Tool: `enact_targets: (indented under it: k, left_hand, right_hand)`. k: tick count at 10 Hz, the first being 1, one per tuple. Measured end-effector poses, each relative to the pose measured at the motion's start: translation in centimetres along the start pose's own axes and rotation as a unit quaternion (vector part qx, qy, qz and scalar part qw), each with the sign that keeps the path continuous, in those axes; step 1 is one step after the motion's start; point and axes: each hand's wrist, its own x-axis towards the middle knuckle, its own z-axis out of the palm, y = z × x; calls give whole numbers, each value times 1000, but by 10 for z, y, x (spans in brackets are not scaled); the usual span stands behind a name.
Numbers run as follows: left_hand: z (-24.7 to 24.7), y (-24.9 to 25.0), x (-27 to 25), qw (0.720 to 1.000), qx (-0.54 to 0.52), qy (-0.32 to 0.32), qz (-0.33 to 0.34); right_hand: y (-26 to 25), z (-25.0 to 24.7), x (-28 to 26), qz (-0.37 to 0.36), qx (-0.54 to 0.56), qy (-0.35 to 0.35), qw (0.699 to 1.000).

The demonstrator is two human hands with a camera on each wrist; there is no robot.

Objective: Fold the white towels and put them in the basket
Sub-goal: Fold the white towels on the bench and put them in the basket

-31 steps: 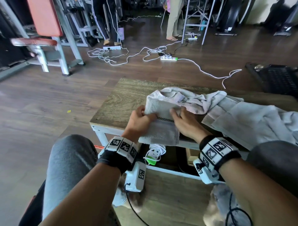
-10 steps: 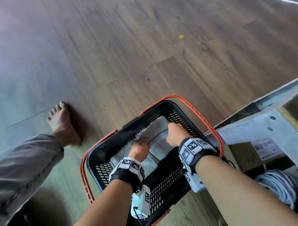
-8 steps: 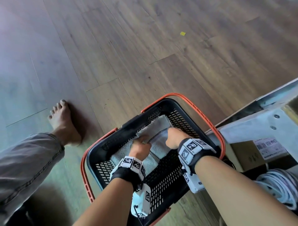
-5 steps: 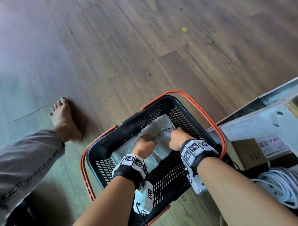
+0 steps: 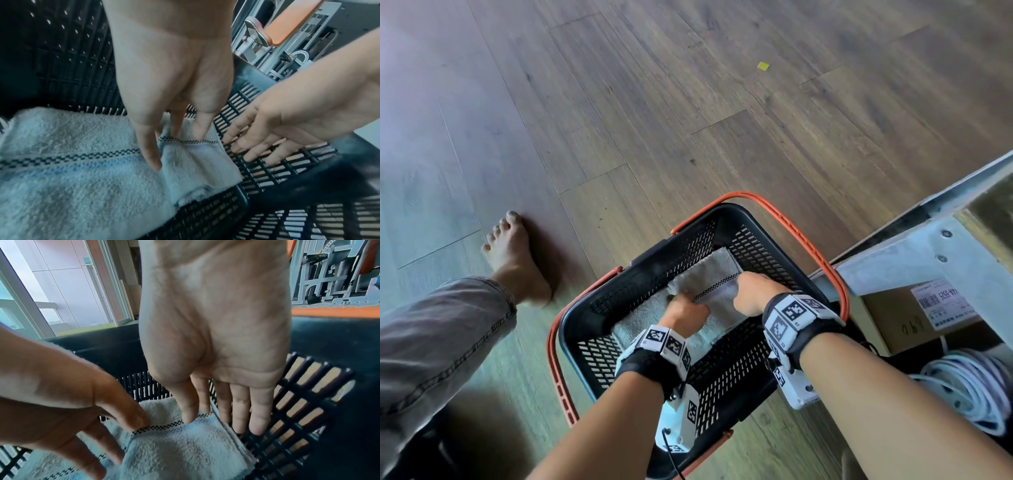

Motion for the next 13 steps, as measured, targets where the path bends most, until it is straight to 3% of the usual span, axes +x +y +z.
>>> enact_targets:
  k: [2,4,7,10,12,13]
  left_hand:
    - [-19,17,-37,999,29,7,42]
    - [-38,72,-136,991,33,15,127]
    - [-31,128,-286,953,161,70,247]
    - [34,168,-375,906,158,94,380]
    - [73,186,-382,879,177,82,435]
    - [95,192,-380,878,177,52,442]
  right_hand:
    - [5,-29,-39,-82,42,37,995]
    - [21,-78,-138,-185,61,56,979]
    - [78,-109,-293,-224,168,220,934]
    - [138,-124,-388,-161,243,362,885]
    - [178,-125,-415,-67,239,378,892]
    - [196,-118,-421,-16,254,368,894]
